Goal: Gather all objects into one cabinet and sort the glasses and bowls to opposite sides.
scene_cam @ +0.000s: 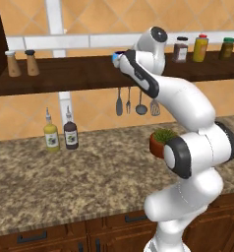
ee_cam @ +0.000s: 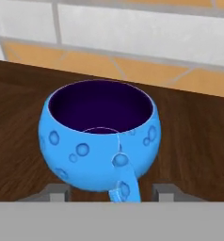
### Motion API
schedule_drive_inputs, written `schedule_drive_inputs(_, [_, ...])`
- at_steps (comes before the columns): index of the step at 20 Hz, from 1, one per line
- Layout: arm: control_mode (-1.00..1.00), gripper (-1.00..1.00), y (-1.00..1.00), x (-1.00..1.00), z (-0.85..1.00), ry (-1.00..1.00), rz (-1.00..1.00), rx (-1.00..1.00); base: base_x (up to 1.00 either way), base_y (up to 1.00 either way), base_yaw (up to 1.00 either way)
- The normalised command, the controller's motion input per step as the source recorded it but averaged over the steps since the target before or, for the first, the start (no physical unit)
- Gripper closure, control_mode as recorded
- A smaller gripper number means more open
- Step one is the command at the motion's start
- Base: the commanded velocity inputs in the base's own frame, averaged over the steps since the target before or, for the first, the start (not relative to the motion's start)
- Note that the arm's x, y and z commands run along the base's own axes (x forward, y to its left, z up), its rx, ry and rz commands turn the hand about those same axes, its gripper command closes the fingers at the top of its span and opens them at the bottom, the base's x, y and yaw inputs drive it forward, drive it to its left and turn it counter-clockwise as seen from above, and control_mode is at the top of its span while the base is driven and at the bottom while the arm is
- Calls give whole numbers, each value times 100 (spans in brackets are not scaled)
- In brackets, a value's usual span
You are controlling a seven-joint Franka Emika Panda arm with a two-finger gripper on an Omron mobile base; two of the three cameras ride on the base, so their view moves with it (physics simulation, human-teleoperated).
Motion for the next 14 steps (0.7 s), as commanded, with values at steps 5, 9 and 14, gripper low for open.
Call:
schedule_drive_inputs(5, [-100,100,0,56,-14,4,0,0,0,0,0])
schedule_drive_inputs(9, [-100,100,0,66,-16,2,0,0,0,0,0])
schedule_drive_inputs(14, [-100,100,0,62,-7,0,0,0,0,0,0])
